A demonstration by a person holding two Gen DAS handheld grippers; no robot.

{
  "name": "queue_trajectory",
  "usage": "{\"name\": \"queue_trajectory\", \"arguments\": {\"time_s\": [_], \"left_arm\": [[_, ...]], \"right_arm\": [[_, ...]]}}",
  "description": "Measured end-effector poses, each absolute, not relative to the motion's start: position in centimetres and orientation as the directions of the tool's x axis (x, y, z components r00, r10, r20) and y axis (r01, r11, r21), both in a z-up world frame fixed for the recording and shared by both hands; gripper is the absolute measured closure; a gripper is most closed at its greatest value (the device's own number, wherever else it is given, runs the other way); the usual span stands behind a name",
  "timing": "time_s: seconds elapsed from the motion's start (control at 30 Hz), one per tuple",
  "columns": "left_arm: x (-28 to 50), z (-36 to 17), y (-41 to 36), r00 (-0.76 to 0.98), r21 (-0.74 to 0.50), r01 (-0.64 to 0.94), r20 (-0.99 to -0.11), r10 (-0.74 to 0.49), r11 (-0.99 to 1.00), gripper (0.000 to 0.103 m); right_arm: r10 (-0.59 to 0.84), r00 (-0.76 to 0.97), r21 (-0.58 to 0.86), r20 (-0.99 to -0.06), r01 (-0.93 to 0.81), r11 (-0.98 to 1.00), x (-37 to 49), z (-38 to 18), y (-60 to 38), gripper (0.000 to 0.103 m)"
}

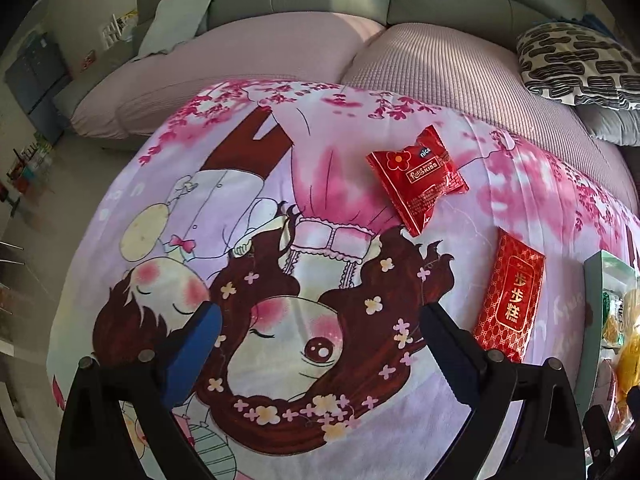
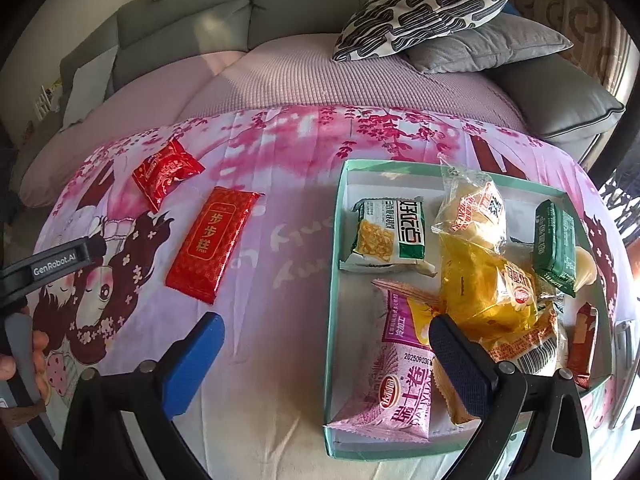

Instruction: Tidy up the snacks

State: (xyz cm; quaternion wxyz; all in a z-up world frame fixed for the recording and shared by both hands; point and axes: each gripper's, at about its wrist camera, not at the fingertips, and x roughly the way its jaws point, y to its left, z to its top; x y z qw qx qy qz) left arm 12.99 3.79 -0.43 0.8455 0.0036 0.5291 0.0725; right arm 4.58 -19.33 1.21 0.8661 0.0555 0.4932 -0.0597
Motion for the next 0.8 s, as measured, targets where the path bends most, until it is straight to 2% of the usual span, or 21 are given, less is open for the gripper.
{"name": "queue_trajectory", "arguments": {"time_s": [0.3, 0.8], "left_arm": [[14.1, -0.7, 5.4, 0.441, 0.069, -0.147, -0.888, 0.128, 0.987, 0.004], [16.3, -2.8, 7.5, 0.4, 0.044, -0.174, -0.91, 0.111, 0.984, 0.004]], "right_arm": [[-0.018, 0.543, 0.057, -0.84, 0.12, 0.991, 7.0, 2.2, -16.8, 0.0], [-0.011, 0.468, 0.037, -0.883, 0.095, 0.995, 12.3, -2.4, -12.4, 0.0]]}}
